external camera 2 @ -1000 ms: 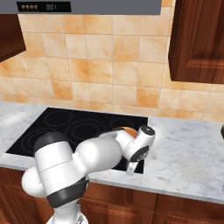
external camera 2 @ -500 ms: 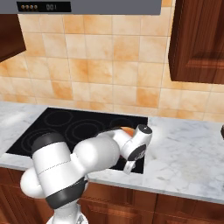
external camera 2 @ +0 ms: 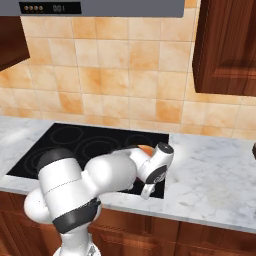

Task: Wait until the marinara sauce is simmered to a deep red color and then turn off the stove.

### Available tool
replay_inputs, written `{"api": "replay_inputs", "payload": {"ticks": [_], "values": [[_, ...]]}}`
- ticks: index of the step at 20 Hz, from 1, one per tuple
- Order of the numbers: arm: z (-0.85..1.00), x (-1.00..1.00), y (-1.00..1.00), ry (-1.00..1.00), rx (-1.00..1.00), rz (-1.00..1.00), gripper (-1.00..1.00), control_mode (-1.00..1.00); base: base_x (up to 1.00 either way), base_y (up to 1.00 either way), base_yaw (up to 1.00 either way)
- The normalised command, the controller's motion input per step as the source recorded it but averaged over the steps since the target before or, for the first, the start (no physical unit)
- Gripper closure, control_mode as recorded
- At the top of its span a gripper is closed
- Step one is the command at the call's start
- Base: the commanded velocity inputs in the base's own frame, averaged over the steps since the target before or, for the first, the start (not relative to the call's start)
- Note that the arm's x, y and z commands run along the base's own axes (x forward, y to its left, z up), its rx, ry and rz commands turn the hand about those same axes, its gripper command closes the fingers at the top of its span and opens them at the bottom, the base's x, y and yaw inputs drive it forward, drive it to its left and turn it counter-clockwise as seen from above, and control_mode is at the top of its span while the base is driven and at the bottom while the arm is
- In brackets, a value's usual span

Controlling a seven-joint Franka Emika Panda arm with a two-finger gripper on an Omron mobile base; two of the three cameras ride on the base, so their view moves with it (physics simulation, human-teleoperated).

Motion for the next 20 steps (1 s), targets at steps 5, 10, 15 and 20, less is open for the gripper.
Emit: {"api": "replay_inputs", "payload": {"ticks": [5, 10, 15, 20], "values": [[-0.13, 0.0, -0.25, 0.0, 0.0, 0.01, -1.0, -1.0, 0.0, 0.0, 0.0], [-0.2, 0.0, -0.26, 0.0, 0.0, 0.01, -1.0, -1.0, 0.0, 0.0, 0.0], [-0.16, 0.0, -0.23, 0.0, 0.0, 0.01, -1.0, -1.0, 0.0, 0.0, 0.0], [-0.15, 0.0, -0.08, 0.0, 0.0, 0.0, -1.0, -1.0, 0.0, 0.0, 0.0]]}}
